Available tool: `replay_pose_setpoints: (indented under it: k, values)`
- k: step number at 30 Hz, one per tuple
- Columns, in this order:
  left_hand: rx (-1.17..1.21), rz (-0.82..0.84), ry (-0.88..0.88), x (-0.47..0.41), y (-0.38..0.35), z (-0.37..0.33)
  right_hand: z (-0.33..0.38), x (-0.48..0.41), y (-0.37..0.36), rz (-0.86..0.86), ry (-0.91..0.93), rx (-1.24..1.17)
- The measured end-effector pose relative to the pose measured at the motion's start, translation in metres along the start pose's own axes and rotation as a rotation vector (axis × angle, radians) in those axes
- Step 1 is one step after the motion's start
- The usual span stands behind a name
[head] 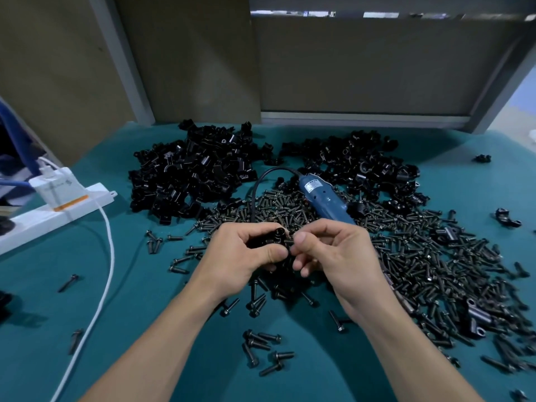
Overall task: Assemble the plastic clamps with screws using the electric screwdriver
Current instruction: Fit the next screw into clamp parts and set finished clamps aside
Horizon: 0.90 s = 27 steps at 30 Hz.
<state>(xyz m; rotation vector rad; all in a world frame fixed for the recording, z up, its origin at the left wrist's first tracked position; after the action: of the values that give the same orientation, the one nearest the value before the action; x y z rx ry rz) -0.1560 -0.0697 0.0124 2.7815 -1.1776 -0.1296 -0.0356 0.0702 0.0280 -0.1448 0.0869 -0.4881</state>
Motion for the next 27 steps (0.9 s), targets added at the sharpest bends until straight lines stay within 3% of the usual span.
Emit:
replay_pose_setpoints:
  k: [20,27]
  values:
    - [-0.233,-0.192,-0.053,0.013,0.0,-0.007,0.001,0.003,-0.006,-0.002,0.059,0.108]
    - [-0.227,-0.145,-0.073,0.014,-0.005,-0.008,-0.003,0.002,-0.008,-0.06,0.109,0.202]
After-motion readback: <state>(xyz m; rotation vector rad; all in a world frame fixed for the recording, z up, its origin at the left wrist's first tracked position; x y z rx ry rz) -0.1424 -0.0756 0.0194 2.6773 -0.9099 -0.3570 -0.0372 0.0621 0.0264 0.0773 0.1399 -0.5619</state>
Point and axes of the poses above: each hand's wrist, its own x-axis away from the middle knuckle, its own y-axis out of the back of the hand, z = x × y, the point moved 1 cm from there along -x, towards the middle knuckle, and after that the axes turned 1 degree about z, right-handed, at the moved point
